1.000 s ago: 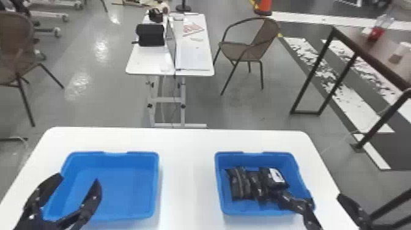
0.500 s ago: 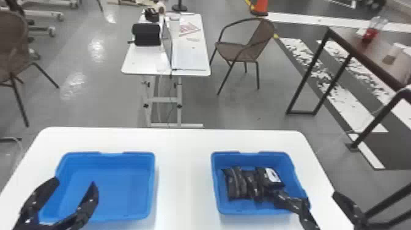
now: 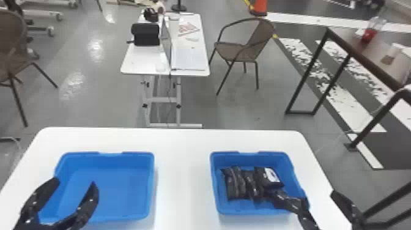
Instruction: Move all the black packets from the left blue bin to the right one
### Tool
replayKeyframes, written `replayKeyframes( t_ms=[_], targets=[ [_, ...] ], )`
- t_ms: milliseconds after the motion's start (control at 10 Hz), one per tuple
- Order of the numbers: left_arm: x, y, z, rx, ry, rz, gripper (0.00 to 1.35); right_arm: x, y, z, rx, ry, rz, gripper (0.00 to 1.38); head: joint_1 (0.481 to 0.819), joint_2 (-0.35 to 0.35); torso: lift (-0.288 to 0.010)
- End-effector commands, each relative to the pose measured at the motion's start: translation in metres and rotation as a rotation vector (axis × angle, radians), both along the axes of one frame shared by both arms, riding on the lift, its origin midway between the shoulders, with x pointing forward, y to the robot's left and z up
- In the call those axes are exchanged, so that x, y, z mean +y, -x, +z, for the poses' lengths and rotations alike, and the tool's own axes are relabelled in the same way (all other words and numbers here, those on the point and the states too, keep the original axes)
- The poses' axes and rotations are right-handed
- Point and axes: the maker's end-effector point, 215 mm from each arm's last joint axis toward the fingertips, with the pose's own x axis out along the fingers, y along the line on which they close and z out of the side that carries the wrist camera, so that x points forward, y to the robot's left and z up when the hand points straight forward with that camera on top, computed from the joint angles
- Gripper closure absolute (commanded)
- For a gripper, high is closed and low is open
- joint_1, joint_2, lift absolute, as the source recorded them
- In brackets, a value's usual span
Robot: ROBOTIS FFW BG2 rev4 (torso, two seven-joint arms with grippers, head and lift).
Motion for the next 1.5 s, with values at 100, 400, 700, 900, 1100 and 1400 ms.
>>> replayKeyframes(
  t_ms=[100,400,700,900,1100,1400],
  targets=[
    [-0.0001,0.0003,0.0000,0.000,0.006,0.002,0.29,0.0007,0.0004,-0.0026,0.008,-0.006,-0.001,0.33,0.695,-0.158,0.000],
    [-0.0007,0.0002,0.0002,0.000,0.010,0.002,0.29,0.0005,0.0028,-0.0050,0.016,-0.009,-0.002,0.33,0.695,-0.158,0.000],
    [-0.0015,0.0002,-0.0001,0.001,0.013,0.001,0.29,0.0003,0.0022,-0.0054,0.018,-0.009,-0.003,0.33,0.695,-0.160,0.000],
    [-0.0013,0.0004,-0.0012,0.004,0.016,0.002,0.29,0.0001,0.0023,-0.0056,0.018,-0.011,-0.004,0.33,0.695,-0.161,0.000],
    [-0.0021,-0.0009,0.0005,-0.001,0.017,0.001,0.29,-0.0001,0.0024,-0.0065,0.021,-0.012,-0.004,0.33,0.695,-0.161,0.000],
    [-0.0026,-0.0006,-0.0007,0.001,0.022,0.001,0.29,-0.0002,0.0027,-0.0076,0.024,-0.013,-0.005,0.33,0.695,-0.162,0.000]
  ],
)
